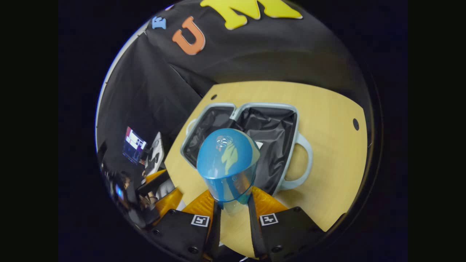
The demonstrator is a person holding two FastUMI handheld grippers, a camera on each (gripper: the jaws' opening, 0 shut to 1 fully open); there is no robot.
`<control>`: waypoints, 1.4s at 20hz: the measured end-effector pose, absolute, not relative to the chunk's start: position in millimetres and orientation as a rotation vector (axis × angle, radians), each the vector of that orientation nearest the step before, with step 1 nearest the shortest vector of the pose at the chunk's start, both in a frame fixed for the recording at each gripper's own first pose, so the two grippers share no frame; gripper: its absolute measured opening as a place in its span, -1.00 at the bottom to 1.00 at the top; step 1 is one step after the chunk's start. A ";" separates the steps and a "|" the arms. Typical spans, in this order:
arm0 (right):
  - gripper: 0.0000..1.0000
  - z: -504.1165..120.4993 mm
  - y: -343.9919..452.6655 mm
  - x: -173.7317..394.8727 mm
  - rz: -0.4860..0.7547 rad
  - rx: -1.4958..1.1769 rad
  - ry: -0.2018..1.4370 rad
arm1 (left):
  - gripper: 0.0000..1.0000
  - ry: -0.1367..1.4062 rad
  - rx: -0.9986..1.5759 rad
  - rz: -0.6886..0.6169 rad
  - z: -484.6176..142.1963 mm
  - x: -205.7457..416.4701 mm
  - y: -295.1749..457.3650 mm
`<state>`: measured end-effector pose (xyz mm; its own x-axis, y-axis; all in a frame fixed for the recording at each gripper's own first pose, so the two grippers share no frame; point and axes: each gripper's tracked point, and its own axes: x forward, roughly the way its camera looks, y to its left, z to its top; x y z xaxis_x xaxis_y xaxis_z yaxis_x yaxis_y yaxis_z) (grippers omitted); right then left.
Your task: First open the suitcase, pack the skin care products into it, and then close the suitcase.
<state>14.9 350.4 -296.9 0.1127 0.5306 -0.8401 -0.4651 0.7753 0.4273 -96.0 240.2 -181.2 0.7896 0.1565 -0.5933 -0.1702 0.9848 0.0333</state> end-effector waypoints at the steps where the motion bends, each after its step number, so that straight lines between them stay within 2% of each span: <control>1: -0.34 -316.6 354.1 20.2 0.712 0.017 1.294 | 0.95 0.607 -0.034 0.187 -179.1 -108.2 242.6; 2: -0.40 -338.6 359.5 24.7 0.681 -0.008 1.329 | 0.94 0.590 -0.049 0.173 -179.3 -120.4 239.9; 3: -0.33 -356.0 362.9 29.0 0.637 -0.007 1.373 | 0.95 0.583 -0.057 0.179 -179.2 -134.0 242.2; 6: -0.34 -396.9 363.2 35.8 0.488 0.023 1.482 | 0.95 0.605 -0.081 0.214 -182.9 -173.4 257.5; 9: -0.39 -423.1 360.8 40.8 0.395 0.003 1.526 | 0.94 0.643 -0.143 0.266 -189.3 -203.2 270.9; 12: -0.34 -438.5 365.4 43.8 0.306 0.018 1.558 | 0.94 0.647 -0.186 0.292 -186.6 -218.8 285.9; 15: -0.40 -445.0 363.0 51.5 0.270 -0.036 1.524 | 0.94 0.640 -0.208 0.311 -180.0 -225.5 300.4; 16: -0.33 -445.8 362.5 50.8 0.264 -0.045 1.523 | 1.00 0.641 -0.209 0.324 -178.6 -227.9 306.7; 20: -0.36 -446.5 365.8 49.2 0.266 -0.067 1.510 | 0.95 0.638 -0.179 0.340 -173.4 -225.5 321.7; 21: -0.28 -446.1 365.2 49.0 0.267 -0.071 1.508 | 0.95 0.638 -0.176 0.337 -172.2 -223.5 322.9; 23: -0.25 -446.2 361.8 48.7 0.255 -0.090 1.498 | 0.94 0.632 -0.172 0.333 -167.3 -217.4 326.3; 28: -0.18 -414.8 359.3 36.6 0.322 -0.065 1.451 | 0.95 0.590 -0.210 0.332 -150.7 -192.3 345.3</control>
<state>36.6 359.3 -414.8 0.0843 0.1768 -0.9806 -0.2547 0.9553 0.1504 -192.3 345.3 -150.7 0.7801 0.2455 -0.5755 -0.3642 0.9261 -0.0985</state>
